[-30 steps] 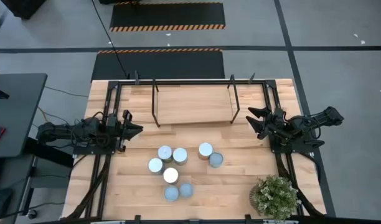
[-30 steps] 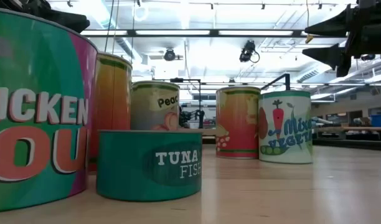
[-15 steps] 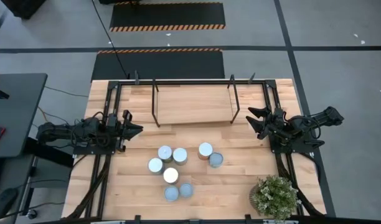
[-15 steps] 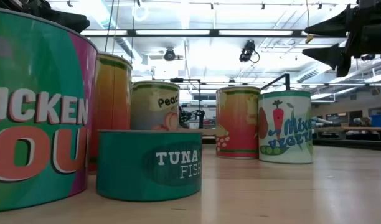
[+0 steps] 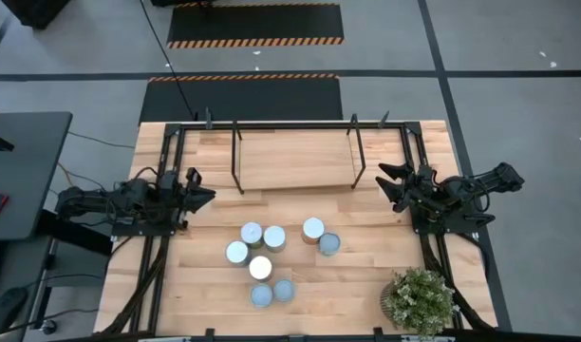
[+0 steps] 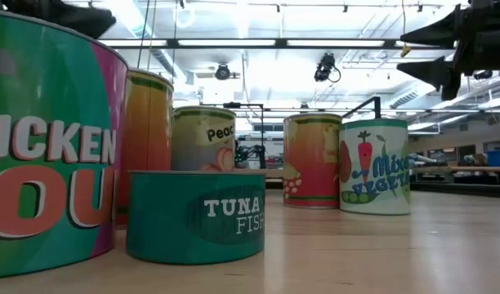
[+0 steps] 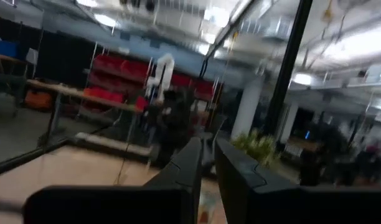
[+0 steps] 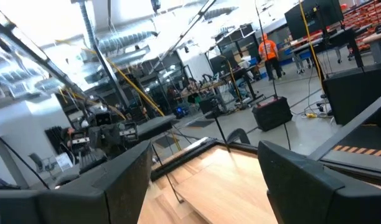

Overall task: Pick and place cans onto a shelf
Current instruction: Put the canned peaches on the shelf

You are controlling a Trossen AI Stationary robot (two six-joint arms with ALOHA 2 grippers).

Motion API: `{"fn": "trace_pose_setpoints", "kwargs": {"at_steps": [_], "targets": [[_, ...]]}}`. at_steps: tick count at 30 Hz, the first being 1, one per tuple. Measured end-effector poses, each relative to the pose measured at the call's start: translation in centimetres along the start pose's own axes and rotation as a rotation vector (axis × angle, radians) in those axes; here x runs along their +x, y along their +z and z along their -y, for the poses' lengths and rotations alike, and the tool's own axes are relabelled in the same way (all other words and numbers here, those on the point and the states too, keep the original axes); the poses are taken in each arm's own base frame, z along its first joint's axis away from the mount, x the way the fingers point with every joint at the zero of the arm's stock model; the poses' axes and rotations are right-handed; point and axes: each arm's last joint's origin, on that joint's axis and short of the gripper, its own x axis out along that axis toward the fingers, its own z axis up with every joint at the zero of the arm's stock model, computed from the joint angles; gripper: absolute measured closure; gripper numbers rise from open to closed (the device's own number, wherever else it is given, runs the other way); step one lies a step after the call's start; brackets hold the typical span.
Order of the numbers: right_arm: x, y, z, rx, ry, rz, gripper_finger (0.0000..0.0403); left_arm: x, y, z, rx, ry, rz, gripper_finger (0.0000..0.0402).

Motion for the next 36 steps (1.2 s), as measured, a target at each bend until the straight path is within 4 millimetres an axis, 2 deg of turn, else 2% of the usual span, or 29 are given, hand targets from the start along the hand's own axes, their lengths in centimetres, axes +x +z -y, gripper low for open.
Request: {"fn": "trace_pose_setpoints", "kwargs": {"at_steps": [3,6,8,14,24,29,36], "targets": [[0.0,1.1,-0.1,0.086,0.006,0.086,0.0103,0.0,0.5,0.2,-0.052,-0.021,0.048,0.0351],[-0.2,2.6,-0.1,0.211,0.023,0.21,0.0103,0.0,0.5,0.2,-0.047,-0.041,0.05,0.0351],[-0.3,3.0,-0.2,0.233,0.073,0.241,0.0103,0.0,0.5,0.2,-0.029,-0.04,0.049,0.0351],[-0.1,3.3,-0.8,0.127,0.221,0.221,0.0103,0.0,0.5,0.2,0.084,-0.033,0.053,0.0351],[1.5,4.3,-2.3,0.027,0.274,0.159,0.0103,-0.1,1.1,0.3,0.155,-0.001,0.123,0.0346],[3.3,3.6,-3.1,-0.011,0.202,0.067,0.0103,-0.1,1.5,0.3,0.204,-0.004,0.156,0.0297],[6.1,1.9,-5.2,-0.169,0.322,-0.118,0.0103,-0.2,1.6,0.5,0.326,-0.043,0.175,0.021]]}}
